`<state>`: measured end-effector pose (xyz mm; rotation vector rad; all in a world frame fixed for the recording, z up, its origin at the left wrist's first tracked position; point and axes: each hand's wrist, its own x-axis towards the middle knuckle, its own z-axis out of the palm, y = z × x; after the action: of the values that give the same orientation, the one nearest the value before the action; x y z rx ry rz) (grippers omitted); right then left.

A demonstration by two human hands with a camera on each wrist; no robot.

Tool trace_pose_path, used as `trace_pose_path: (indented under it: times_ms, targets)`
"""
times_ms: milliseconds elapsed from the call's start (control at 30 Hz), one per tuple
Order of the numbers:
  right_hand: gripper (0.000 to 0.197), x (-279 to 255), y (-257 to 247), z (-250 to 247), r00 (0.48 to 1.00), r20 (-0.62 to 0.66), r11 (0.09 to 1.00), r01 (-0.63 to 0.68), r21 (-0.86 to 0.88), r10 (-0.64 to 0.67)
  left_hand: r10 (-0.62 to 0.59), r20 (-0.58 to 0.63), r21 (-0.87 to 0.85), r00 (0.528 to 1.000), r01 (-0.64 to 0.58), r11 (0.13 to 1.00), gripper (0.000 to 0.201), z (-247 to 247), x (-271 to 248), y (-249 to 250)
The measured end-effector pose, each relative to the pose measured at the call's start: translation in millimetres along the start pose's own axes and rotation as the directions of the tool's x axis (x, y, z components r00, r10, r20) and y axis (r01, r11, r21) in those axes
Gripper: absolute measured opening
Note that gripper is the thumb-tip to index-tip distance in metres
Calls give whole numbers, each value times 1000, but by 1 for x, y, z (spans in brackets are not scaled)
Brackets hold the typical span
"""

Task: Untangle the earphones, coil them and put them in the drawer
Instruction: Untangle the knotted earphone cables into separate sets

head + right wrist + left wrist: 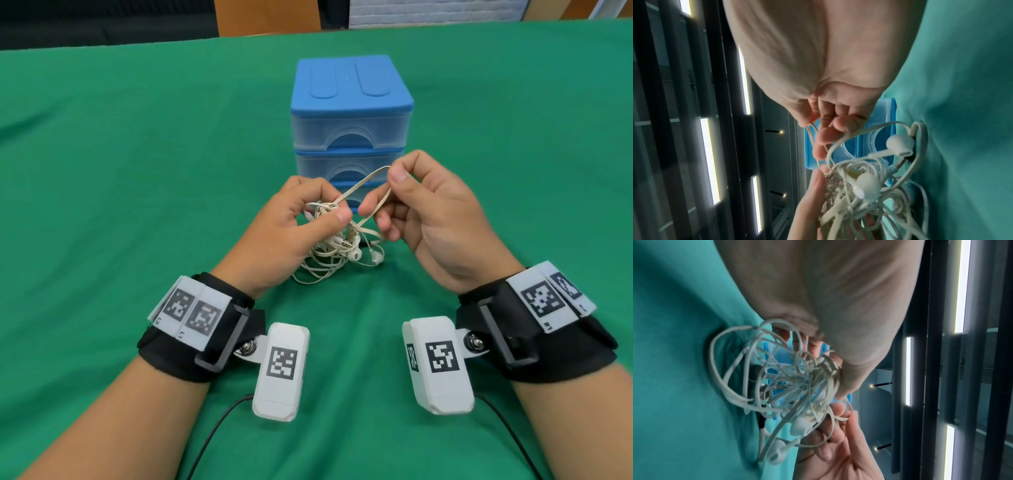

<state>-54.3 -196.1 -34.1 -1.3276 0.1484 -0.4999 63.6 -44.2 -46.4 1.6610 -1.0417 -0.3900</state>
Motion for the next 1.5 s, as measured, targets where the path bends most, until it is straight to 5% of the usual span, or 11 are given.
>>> trace_pose_path:
  times_ms: [200,433,567,767,1067,1333,1500]
  targets:
    - [22,3,3,2,982,-99,985,152,-83,-160,6,139,99,990,-20,995,13,3,-1,5]
    - [14,-1,4,-4,999,49,994,-7,-110,12,-11,52,-103,999,16,995,12,2,1,-3]
    - [7,-3,3,-1,992,124,999,14,-48,-8,-7,51,-130,999,13,991,8,2,-1,-3]
    - [10,-2,-1,-2,994,59,991,85,103,-91,-33,44,-130,998,38,991,10,2,1,-6]
    - [5,-6,1,0,980,192,988,-78,130,52,-52,38,-266,998,60,962,10,4,-1,2]
    - [10,-4,-4,-5,993,117,974,0,228,-28,-108,0,-134,994,107,985,19,4,-1,-3]
    - [15,1,-3,-16,989,-137,995,58,78,-47,-138,-63,-130,988,129,983,33,3,-1,-3]
